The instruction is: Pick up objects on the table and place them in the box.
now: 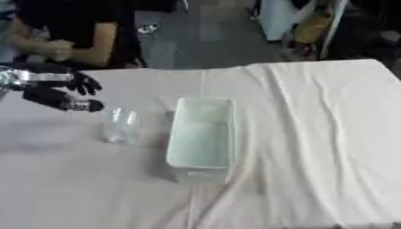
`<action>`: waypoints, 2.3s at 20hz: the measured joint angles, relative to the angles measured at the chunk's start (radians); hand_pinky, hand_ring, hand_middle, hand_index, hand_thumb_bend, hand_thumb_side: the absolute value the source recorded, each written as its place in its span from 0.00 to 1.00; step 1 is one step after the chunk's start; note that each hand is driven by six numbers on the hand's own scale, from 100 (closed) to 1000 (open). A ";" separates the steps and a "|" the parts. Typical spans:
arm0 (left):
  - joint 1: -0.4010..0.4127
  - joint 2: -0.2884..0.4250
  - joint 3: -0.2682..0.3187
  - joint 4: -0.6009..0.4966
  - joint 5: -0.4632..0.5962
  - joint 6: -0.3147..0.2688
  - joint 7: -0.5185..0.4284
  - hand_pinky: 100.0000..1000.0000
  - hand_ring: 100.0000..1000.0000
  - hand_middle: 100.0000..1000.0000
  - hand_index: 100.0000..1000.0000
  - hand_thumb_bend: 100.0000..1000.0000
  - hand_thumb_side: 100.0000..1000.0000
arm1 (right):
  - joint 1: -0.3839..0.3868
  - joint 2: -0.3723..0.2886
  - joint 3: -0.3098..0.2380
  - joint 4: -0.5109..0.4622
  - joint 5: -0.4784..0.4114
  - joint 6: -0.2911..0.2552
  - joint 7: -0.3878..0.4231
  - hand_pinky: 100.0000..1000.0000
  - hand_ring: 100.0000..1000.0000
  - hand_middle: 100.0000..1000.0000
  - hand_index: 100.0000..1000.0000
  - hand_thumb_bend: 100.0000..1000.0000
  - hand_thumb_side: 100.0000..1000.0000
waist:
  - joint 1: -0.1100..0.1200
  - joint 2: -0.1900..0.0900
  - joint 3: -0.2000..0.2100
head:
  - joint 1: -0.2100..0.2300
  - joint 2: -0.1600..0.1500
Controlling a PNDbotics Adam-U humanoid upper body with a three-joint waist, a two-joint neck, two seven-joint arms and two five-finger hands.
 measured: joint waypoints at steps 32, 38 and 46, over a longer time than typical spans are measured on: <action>-0.066 -0.063 -0.074 0.099 -0.295 -0.208 0.014 0.94 0.89 0.85 0.97 0.91 0.78 | 0.000 0.000 0.006 0.000 -0.001 -0.004 0.005 0.67 0.82 0.90 0.94 0.00 0.45 | -0.002 0.000 0.000 | 0.003 0.007; -0.084 -0.091 -0.088 0.154 -0.335 -0.246 -0.010 0.94 0.90 0.86 0.98 0.93 0.79 | 0.000 0.000 0.006 0.000 -0.001 -0.004 0.005 0.67 0.82 0.90 0.94 0.00 0.45 | -0.003 0.001 0.000 | 0.003 0.007; -0.112 -0.161 -0.088 0.240 -0.426 -0.291 0.037 0.95 0.90 0.86 0.97 0.94 0.79 | -0.003 0.000 0.006 0.000 -0.002 -0.005 0.005 0.67 0.82 0.90 0.94 0.00 0.45 | -0.006 0.003 -0.002 | 0.003 0.006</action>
